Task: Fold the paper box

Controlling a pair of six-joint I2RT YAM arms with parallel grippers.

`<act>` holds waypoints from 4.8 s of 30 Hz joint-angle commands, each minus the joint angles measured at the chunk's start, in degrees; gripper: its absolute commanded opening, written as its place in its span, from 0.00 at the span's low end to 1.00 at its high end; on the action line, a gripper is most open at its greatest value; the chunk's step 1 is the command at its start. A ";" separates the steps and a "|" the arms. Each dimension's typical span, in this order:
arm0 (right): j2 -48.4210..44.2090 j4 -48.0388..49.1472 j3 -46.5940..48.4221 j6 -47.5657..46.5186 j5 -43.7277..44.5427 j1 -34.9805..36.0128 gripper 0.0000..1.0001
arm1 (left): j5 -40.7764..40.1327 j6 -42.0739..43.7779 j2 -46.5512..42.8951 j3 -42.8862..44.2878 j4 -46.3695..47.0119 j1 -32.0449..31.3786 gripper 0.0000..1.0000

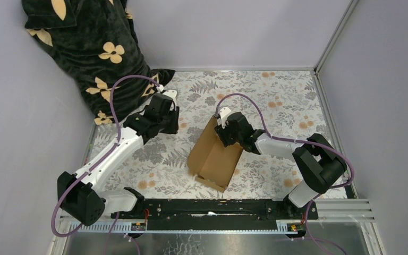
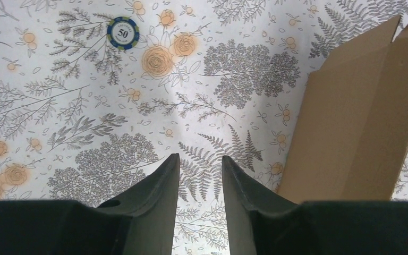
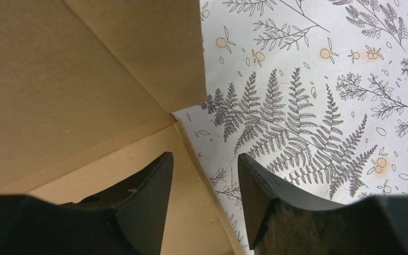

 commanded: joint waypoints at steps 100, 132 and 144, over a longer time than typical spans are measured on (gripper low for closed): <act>-8.38 -17.09 -6.14 46.22 38.69 0.81 0.22 | 22.58 -17.07 22.74 -12.66 46.75 4.57 0.58; -5.15 -12.68 -7.24 46.36 29.75 -4.18 0.38 | 31.30 -21.39 34.62 -10.97 58.73 8.71 0.54; -2.93 -12.63 -6.44 46.71 27.73 -4.25 0.39 | 37.16 -25.51 36.10 -13.13 66.05 8.63 0.52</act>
